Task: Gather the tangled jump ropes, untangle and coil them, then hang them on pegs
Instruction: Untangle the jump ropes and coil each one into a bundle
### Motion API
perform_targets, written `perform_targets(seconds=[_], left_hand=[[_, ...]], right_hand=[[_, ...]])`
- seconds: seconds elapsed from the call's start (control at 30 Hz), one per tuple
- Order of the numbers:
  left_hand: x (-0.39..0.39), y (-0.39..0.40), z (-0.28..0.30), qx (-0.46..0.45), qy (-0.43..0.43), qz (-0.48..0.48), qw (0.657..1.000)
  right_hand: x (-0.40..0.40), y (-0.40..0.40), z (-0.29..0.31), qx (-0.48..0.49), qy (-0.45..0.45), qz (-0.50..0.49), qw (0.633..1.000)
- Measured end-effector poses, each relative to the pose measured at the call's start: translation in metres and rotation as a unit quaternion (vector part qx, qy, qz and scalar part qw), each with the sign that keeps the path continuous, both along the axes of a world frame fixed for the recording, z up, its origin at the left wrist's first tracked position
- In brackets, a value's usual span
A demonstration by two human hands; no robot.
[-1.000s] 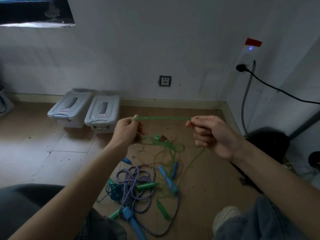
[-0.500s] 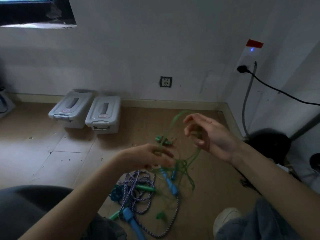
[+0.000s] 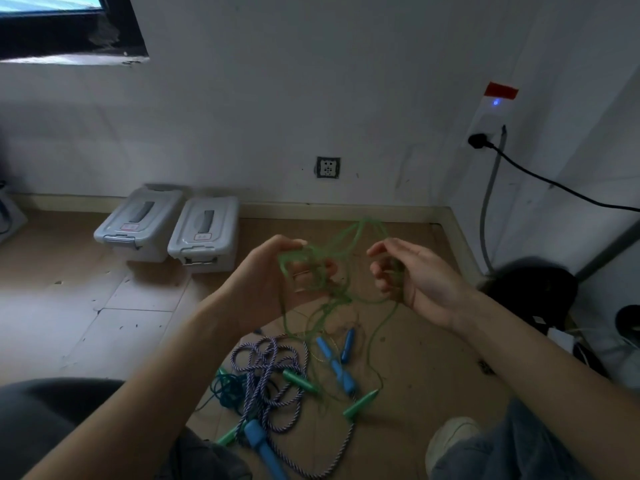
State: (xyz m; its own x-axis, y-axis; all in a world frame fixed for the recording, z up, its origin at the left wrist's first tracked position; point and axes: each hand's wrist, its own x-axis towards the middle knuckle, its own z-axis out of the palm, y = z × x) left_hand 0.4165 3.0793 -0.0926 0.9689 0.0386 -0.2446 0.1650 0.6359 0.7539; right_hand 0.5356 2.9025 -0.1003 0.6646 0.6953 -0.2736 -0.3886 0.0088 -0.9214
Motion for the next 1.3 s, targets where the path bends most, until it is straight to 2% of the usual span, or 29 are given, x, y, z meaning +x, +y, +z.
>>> perform_targets(seconds=[0.07, 0.1, 0.13, 0.17, 0.2, 0.23, 0.27, 0.3, 0.33, 0.4, 0.47, 0.53, 0.6, 0.67, 0.77, 0.87, 0.93, 1.0, 1.03, 1.07, 1.13, 1.17, 1.2, 1.3], left_hand=[[0.0, 0.0, 0.003, -0.01, 0.037, 0.017, 0.999], [0.0, 0.001, 0.004, -0.026, 0.048, 0.025, 0.998], [0.001, 0.001, 0.006, -0.043, 0.056, 0.034, 0.997], [0.002, 0.0, 0.007, -0.055, 0.066, 0.047, 0.995], [0.003, -0.001, 0.007, -0.065, 0.079, 0.064, 0.993], [0.005, -0.002, 0.007, -0.079, 0.095, 0.083, 0.989], [0.005, -0.002, 0.008, -0.1, 0.109, 0.1, 0.984], [0.005, -0.003, 0.009, -0.124, 0.117, 0.114, 0.979], [0.006, -0.004, 0.01, -0.143, 0.118, 0.122, 0.975], [0.006, -0.005, 0.011, -0.163, 0.107, 0.126, 0.973], [0.007, -0.008, 0.014, -0.162, 0.093, 0.112, 0.976], [0.006, -0.009, 0.015, -0.15, 0.078, 0.094, 0.981], [0.005, -0.005, 0.015, -0.121, 0.08, 0.096, 0.985], [0.004, 0.005, 0.012, -0.048, 0.109, 0.125, 0.985], [0.0, 0.018, 0.006, 0.128, 0.132, 0.136, 0.974], [-0.004, 0.008, 0.005, 0.249, 0.095, -0.023, 0.964], [-0.004, -0.003, 0.001, 0.303, 0.084, -0.103, 0.944], [0.0, -0.008, -0.006, 0.369, 0.089, -0.101, 0.92], [0.001, -0.008, -0.009, 0.409, 0.091, -0.095, 0.903], [0.002, -0.007, -0.011, 0.441, 0.09, -0.097, 0.888], [0.003, -0.002, -0.014, 0.487, 0.084, -0.104, 0.863], [0.003, 0.001, -0.015, 0.519, 0.085, -0.103, 0.844], [0.003, 0.006, -0.018, 0.567, 0.09, -0.097, 0.813], [0.001, 0.021, -0.03, 0.728, 0.122, -0.04, 0.674]], right_hand=[[0.0, 0.001, 0.0, 0.003, 0.008, -0.012, 1.0], [0.001, 0.002, -0.001, -0.036, -0.019, -0.019, 0.999], [0.002, 0.001, -0.003, -0.114, -0.079, -0.025, 0.99], [0.003, 0.0, -0.006, -0.22, -0.165, -0.026, 0.961], [0.003, 0.0, -0.009, -0.314, -0.259, -0.027, 0.913], [0.001, 0.001, -0.009, -0.356, -0.341, -0.035, 0.869], [-0.003, 0.003, -0.007, -0.342, -0.403, -0.051, 0.848], [-0.007, 0.004, -0.004, -0.295, -0.432, -0.05, 0.851], [-0.011, 0.004, 0.001, -0.232, -0.423, -0.019, 0.875], [-0.021, 0.009, 0.006, -0.14, -0.333, 0.107, 0.926], [-0.028, 0.013, 0.002, -0.133, -0.301, 0.168, 0.929], [-0.029, 0.017, -0.002, -0.112, -0.293, 0.141, 0.939], [-0.023, 0.016, -0.002, -0.091, -0.244, 0.083, 0.962], [-0.013, 0.01, 0.003, -0.079, -0.16, 0.047, 0.983], [-0.002, -0.001, 0.01, -0.033, -0.022, 0.023, 0.999], [-0.001, -0.003, 0.016, 0.01, 0.029, 0.04, 0.999], [-0.002, -0.002, 0.021, 0.017, 0.02, 0.072, 0.997], [-0.003, -0.002, 0.024, -0.029, -0.032, 0.099, 0.994], [-0.003, -0.002, 0.024, -0.08, -0.09, 0.099, 0.988], [-0.002, -0.003, 0.023, -0.154, -0.177, 0.089, 0.968], [0.002, -0.005, 0.018, -0.286, -0.352, 0.051, 0.89], [0.005, -0.006, 0.016, -0.319, -0.403, 0.036, 0.857], [0.007, -0.006, 0.016, -0.335, -0.434, 0.028, 0.836], [0.013, -0.011, 0.016, -0.382, -0.527, 0.004, 0.76]])
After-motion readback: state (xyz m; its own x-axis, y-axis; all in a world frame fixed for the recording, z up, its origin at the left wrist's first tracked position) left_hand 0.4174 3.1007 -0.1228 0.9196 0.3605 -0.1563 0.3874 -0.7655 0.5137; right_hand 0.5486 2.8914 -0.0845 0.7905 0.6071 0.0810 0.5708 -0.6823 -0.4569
